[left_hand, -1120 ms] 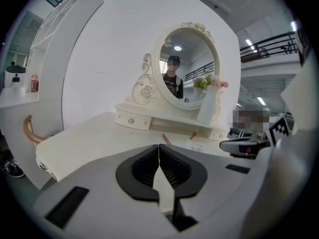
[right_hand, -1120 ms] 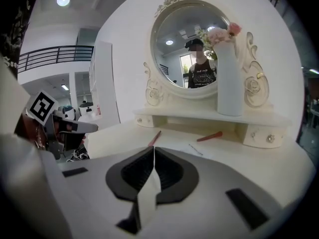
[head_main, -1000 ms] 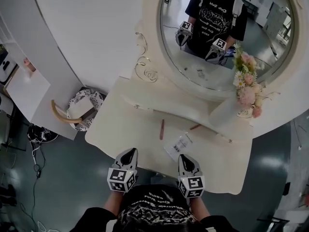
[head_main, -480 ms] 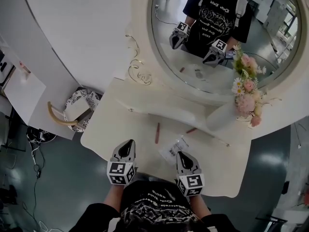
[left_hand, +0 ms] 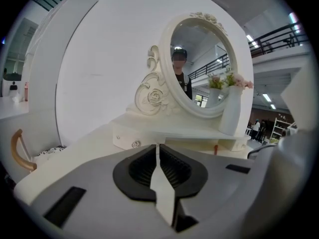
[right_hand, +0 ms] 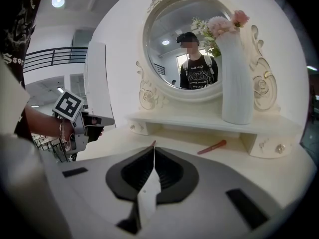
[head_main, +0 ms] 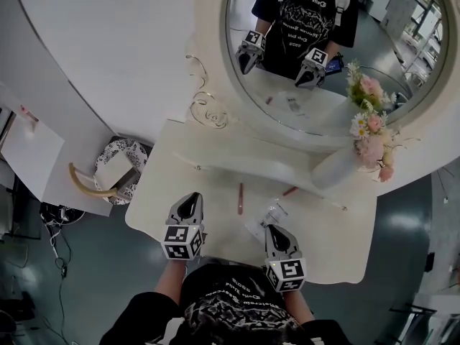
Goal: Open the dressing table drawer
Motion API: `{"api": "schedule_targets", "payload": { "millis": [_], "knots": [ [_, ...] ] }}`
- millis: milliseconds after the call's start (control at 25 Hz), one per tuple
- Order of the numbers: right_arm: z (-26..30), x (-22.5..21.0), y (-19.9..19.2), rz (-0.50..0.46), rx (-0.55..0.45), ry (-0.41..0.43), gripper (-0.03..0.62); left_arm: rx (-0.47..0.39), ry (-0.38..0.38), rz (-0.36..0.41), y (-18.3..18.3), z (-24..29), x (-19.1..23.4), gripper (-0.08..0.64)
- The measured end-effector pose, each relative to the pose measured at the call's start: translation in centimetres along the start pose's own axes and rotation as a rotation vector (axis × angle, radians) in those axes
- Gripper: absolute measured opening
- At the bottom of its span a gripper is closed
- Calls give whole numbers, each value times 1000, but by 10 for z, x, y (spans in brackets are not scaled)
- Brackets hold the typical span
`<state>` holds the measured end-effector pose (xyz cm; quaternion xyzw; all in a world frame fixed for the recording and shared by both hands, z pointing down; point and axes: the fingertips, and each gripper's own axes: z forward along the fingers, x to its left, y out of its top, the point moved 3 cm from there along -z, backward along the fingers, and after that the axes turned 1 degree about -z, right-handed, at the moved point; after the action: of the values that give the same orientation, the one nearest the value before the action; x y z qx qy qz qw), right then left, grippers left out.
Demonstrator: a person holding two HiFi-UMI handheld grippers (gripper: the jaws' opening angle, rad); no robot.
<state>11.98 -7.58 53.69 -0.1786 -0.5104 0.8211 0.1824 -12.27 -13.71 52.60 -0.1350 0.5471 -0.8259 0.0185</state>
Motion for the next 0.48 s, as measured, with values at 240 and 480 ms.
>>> {"api": "schedule_targets", "payload": {
  "millis": [240, 480],
  "knots": [
    [-3, 2, -1, 21, -12, -86, 12, 44, -16, 17, 0, 25, 15, 89],
    [-3, 6, 0, 30, -7, -145, 12, 74, -24, 31, 2, 55, 32, 169]
  ]
}}
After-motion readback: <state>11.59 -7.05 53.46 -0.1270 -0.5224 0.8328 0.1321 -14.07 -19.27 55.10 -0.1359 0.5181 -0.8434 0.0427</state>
